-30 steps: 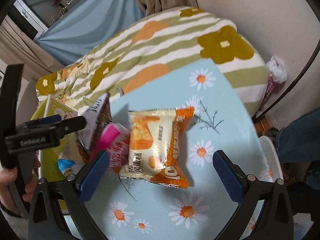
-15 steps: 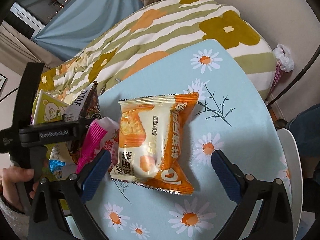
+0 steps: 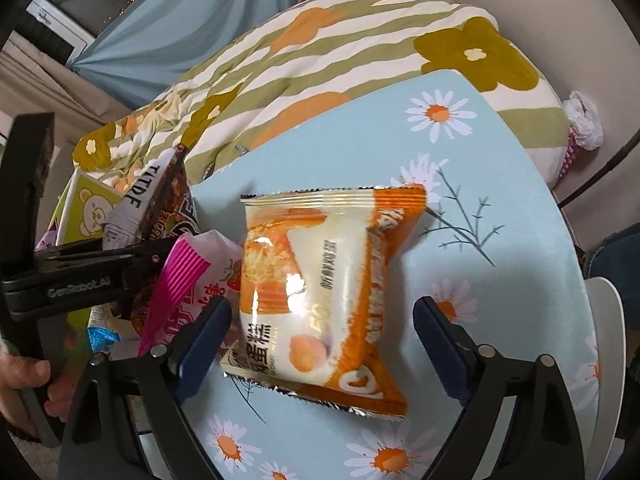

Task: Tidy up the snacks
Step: 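Grasp the white TATRE bag with the left gripper while the right grasps the orange cake pack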

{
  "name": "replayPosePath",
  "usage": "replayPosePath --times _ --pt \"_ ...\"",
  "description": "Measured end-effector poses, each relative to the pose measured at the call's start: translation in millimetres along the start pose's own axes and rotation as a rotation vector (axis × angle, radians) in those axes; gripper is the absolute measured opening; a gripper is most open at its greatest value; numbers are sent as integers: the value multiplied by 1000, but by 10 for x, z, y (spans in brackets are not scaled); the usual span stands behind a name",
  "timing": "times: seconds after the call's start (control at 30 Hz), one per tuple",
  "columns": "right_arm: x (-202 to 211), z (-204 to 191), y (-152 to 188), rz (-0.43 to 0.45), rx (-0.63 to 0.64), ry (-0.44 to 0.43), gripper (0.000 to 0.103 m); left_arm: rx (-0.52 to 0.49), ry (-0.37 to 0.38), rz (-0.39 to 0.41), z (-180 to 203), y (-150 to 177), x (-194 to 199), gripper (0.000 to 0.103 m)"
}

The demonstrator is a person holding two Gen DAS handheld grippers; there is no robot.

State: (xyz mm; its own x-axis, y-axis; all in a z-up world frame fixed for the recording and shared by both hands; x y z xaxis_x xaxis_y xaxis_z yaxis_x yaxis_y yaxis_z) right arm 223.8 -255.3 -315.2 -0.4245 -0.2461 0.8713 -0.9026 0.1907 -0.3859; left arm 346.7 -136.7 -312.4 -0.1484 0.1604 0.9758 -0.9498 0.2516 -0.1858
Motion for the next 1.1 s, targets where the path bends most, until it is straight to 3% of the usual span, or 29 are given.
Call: replayPosePath --times 0.13,0.3,0.77,1.1 --pt "-78 -27 -7 -12 6 0 82 -1 1 22 25 5 65 69" --pt "-109 -20 32 -16 6 -16 63 7 8 42 50 37 145 69" --pt "455 89 30 81 16 4 61 10 82 173 376 69 765 69" --pt "1181 -189 -336 197 168 4 61 75 141 367 347 69 1742 69"
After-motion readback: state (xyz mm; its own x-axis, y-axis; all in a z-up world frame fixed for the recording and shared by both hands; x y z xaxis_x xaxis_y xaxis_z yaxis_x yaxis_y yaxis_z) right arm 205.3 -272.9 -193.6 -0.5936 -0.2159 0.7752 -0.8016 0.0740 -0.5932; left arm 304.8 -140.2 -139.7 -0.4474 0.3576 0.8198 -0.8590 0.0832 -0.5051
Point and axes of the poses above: each gripper's, at about its wrist camera, not at the fingertips, and x roughly against the way its jaws point, z to its right, y to its underside, the point moved 8 cm from there along -x, roughly the way its jaws point, and after that the axes turned 12 degrees about x, right-handed, at the moved point
